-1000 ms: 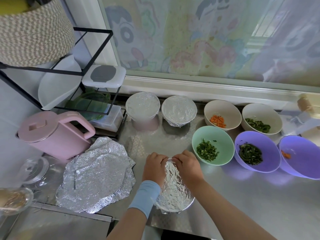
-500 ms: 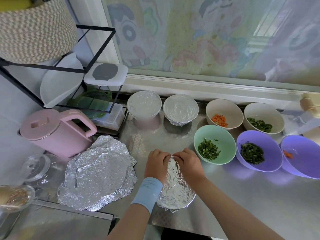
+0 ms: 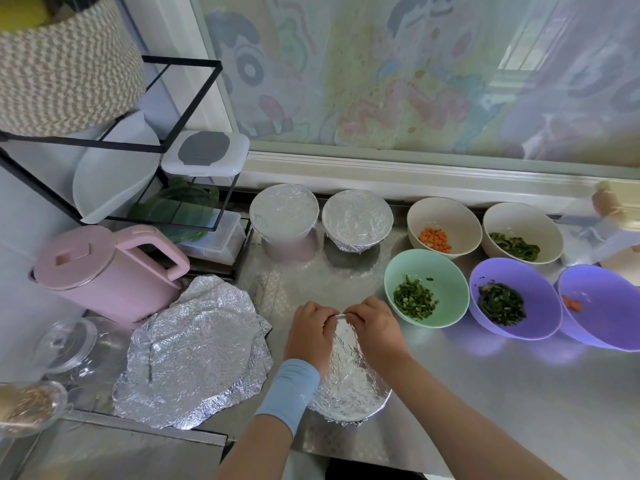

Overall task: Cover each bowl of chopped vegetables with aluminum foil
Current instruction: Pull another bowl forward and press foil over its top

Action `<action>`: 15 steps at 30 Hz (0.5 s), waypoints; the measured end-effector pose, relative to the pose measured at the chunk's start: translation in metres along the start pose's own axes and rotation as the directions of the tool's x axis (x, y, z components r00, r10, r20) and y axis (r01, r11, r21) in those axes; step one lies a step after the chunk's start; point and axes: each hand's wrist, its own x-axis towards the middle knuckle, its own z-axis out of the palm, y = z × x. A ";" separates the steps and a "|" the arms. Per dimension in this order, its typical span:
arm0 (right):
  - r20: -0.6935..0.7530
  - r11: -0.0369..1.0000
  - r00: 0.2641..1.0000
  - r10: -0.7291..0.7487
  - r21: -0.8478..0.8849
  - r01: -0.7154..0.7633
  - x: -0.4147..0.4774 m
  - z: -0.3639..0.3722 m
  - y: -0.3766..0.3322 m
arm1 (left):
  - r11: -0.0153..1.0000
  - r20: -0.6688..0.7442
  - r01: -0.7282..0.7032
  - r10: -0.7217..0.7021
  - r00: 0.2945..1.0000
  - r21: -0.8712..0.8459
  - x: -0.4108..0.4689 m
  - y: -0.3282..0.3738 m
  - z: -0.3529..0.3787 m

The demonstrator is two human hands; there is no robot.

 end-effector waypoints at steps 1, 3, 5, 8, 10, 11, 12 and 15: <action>0.011 0.999 1.000 0.024 0.026 -0.025 0.000 -0.001 0.001 | 0.999 0.006 0.023 -0.023 1.000 -0.025 0.001 -0.001 0.000; 0.033 0.998 0.999 0.039 0.044 -0.040 0.000 -0.002 0.001 | 0.995 0.014 0.071 -0.070 0.997 -0.064 0.004 -0.002 0.001; 0.060 0.998 0.998 0.028 0.053 -0.032 0.003 -0.003 0.001 | 0.990 0.007 0.111 -0.111 0.994 -0.089 0.003 -0.001 0.002; 0.112 0.998 0.993 -0.044 0.040 0.040 0.010 -0.007 -0.001 | 0.975 -0.034 0.196 -0.201 0.979 -0.105 -0.006 0.000 0.005; 0.115 0.995 0.988 -0.099 -0.003 0.100 0.013 -0.006 0.001 | 0.965 -0.081 0.242 -0.251 0.965 -0.103 -0.013 0.001 0.004; 0.091 0.995 0.991 -0.094 -0.021 0.096 0.013 -0.006 0.001 | 0.966 -0.106 0.242 -0.251 0.962 -0.089 -0.015 0.001 0.003; 0.050 0.997 0.996 -0.072 -0.035 0.074 0.011 -0.005 0.000 | 0.971 -0.124 0.230 -0.236 0.964 -0.060 -0.016 0.001 0.002; -0.036 0.998 0.999 0.020 -0.051 -0.022 -0.001 -0.003 -0.002 | 0.991 -0.076 0.129 -0.133 0.988 -0.045 -0.012 0.001 0.001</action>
